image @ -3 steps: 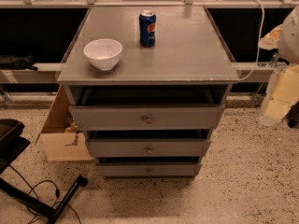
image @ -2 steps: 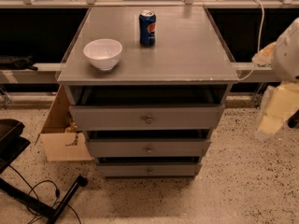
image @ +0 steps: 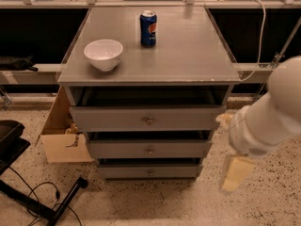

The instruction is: Open middle drawer

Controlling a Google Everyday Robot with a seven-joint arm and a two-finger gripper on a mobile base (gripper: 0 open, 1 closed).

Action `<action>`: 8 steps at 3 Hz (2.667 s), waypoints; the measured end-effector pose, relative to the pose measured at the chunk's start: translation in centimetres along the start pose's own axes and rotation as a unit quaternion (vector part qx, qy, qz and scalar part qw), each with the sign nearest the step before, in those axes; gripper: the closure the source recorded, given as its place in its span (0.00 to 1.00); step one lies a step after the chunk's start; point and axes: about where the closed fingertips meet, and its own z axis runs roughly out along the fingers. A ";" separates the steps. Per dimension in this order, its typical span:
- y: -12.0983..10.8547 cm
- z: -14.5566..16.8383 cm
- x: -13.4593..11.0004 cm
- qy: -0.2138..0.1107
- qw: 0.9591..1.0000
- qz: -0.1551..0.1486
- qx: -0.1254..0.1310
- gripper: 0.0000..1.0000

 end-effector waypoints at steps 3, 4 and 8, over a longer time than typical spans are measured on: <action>4.4 21.6 2.3 0.010 0.991 -0.029 -0.129 0.00; 4.5 21.9 2.3 0.009 0.991 -0.029 -0.133 0.00; -5.0 34.5 0.7 0.085 0.993 -0.081 -0.030 0.00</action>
Offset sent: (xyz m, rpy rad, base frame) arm 0.0012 0.0462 -0.2564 -0.0131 0.2781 0.1589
